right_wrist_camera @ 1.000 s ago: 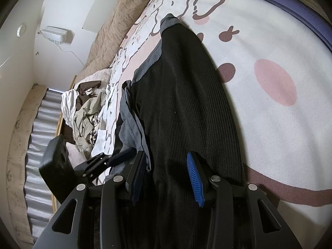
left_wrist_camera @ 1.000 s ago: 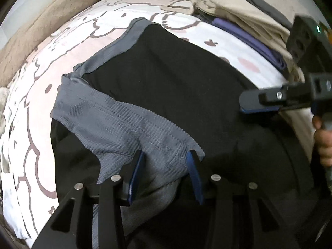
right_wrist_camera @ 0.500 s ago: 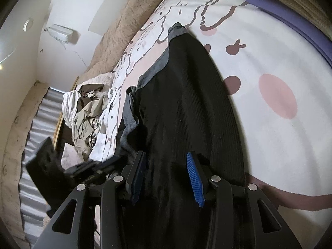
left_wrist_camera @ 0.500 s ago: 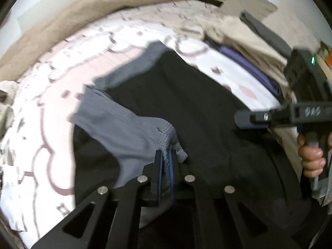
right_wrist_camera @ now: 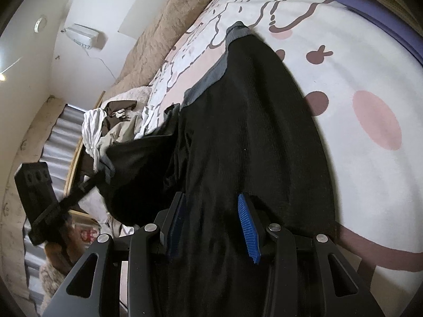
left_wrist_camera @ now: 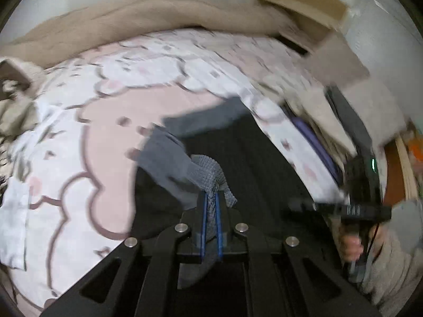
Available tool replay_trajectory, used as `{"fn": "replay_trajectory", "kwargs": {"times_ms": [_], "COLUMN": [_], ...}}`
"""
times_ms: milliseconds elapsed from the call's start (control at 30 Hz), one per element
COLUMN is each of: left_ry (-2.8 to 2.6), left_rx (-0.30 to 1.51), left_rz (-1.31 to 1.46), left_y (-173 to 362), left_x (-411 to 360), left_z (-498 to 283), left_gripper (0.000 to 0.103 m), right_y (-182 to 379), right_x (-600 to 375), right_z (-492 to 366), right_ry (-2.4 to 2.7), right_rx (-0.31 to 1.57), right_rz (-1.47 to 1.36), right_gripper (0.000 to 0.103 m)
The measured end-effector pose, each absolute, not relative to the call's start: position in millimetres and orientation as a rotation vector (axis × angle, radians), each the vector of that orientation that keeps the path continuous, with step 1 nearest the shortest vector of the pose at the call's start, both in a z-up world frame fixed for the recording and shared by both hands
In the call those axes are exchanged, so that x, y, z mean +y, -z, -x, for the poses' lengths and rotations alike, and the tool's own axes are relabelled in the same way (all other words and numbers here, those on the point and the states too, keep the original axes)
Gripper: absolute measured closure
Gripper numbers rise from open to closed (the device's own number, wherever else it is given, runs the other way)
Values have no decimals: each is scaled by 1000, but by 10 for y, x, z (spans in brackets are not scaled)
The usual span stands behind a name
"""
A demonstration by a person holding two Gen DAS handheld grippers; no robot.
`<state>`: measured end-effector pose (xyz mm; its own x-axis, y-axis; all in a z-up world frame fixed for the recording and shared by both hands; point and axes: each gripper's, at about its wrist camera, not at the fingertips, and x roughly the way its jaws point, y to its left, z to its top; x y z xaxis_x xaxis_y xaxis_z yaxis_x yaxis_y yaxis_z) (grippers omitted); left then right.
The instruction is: Fold clothes
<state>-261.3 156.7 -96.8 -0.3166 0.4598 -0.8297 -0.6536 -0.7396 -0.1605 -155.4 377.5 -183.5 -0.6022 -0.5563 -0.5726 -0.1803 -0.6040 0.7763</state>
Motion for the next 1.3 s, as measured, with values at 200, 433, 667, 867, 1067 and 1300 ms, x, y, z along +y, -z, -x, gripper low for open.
{"fn": "replay_trajectory", "kwargs": {"times_ms": [200, 433, 667, 867, 1067, 1300], "left_ry": [-1945, -1941, -1930, -1935, -1913, -1899], "left_rx": [424, 290, 235, 198, 231, 213], "left_rz": [1239, 1271, 1288, 1290, 1304, 1321], "left_y": [1356, 1458, 1462, 1420, 1446, 1509], "left_x": [1984, 1898, 1852, 1801, 1818, 1826], "left_z": [2260, 2315, 2309, 2309, 2276, 2274], "left_gripper": [97, 97, 97, 97, 97, 97], "right_y": [1930, 2034, 2060, 2067, 2201, 2234], "right_x": [3794, 3567, 3497, 3524, 3600, 3694], "right_z": [1598, 1830, 1848, 1819, 1848, 1850], "right_ry": [2120, 1936, 1964, 1976, 1839, 1762], "right_rx": [-1410, -1451, -1424, -1431, -1591, -1688], "right_rz": [-1164, -1142, -1165, -1161, -1154, -1079], "right_gripper": [62, 63, 98, 102, 101, 51]}}
